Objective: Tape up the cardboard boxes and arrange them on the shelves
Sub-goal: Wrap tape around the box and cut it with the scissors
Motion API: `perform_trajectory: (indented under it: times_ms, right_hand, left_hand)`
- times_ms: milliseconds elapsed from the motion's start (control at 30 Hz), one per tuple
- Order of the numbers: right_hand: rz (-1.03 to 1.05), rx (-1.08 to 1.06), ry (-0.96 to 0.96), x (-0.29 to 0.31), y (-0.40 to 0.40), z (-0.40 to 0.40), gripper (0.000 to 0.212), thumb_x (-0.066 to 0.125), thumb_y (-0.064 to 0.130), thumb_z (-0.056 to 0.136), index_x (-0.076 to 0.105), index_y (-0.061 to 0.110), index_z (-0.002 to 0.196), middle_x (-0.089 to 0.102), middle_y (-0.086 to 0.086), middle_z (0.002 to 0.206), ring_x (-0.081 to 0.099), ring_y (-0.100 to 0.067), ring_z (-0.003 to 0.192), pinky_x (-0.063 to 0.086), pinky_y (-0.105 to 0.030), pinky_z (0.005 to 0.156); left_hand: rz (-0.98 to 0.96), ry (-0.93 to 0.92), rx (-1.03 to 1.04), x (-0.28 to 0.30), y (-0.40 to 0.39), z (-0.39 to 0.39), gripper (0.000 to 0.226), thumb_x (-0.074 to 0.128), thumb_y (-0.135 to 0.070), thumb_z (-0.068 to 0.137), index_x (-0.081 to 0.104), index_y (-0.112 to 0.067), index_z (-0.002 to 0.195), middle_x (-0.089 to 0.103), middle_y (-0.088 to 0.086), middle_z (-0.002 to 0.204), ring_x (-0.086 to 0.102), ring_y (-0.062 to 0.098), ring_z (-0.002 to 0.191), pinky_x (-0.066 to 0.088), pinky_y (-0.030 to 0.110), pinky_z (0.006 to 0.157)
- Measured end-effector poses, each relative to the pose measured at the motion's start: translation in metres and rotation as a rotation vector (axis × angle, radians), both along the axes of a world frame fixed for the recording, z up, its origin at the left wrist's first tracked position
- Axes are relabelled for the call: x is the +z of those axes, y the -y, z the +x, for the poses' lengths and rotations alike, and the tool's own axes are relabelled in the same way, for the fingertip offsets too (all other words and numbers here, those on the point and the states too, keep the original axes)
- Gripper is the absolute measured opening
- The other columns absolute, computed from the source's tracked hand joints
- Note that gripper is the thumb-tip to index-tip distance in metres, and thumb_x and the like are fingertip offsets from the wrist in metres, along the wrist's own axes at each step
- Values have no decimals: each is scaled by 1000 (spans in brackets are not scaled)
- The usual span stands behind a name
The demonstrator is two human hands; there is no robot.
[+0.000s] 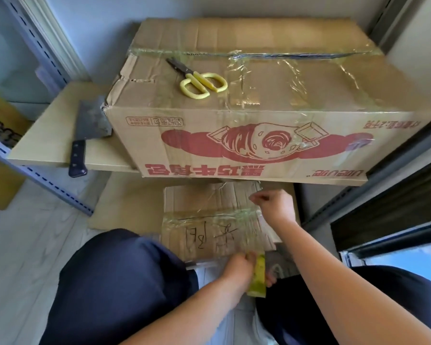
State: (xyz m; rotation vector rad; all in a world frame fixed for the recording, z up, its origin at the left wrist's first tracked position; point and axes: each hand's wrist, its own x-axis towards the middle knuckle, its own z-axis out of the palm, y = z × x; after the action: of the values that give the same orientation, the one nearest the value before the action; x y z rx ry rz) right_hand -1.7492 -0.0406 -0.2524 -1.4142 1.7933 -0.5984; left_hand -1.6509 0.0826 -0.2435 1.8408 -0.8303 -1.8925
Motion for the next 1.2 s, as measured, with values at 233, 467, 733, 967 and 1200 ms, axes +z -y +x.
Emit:
perform_trajectory:
  times_ms: [233, 467, 733, 967, 1200]
  right_hand:
    - [24, 69, 67, -5, 11, -10, 6, 76, 28, 84, 78, 23, 88, 72, 8, 85, 66, -14, 82, 48, -23, 67]
    - [-2, 130, 31, -24, 8, -6, 5, 74, 29, 86, 77, 31, 83, 72, 16, 93, 65, -6, 87, 56, -33, 79]
    - [-48, 209, -99, -60, 32, 4, 20, 76, 41, 81, 65, 51, 66, 71, 19, 109, 59, -20, 112, 47, -41, 99]
    - [-15, 183, 5, -74, 38, 15, 21, 77, 41, 80, 70, 51, 64, 68, 14, 118, 60, -18, 111, 44, -44, 104]
    - [-50, 193, -3, -84, 38, 12, 15, 76, 30, 83, 73, 43, 76, 69, 8, 117, 60, -15, 110, 37, -43, 109]
  left_hand:
    - [11, -119, -5, -3, -8, -15, 13, 36, -13, 106, 48, -8, 104, 67, 0, 52, 61, 8, 43, 50, 19, 48]
    - [139, -94, 118, -25, -13, -19, 34, 38, -30, 106, 55, -1, 110, 62, -2, 44, 55, 4, 36, 45, 14, 41]
    - [200, -92, 219, -40, 1, -25, 30, 36, -31, 106, 42, -15, 82, 57, -4, 37, 50, 4, 29, 41, 12, 35]
    - [326, -215, 256, -46, 9, -19, 38, 29, -26, 107, 54, -7, 87, 57, 1, 37, 52, 12, 33, 41, 19, 46]
    - [319, -217, 188, -51, 9, -17, 25, 26, -12, 106, 49, -3, 114, 58, -3, 39, 54, 7, 34, 40, 16, 41]
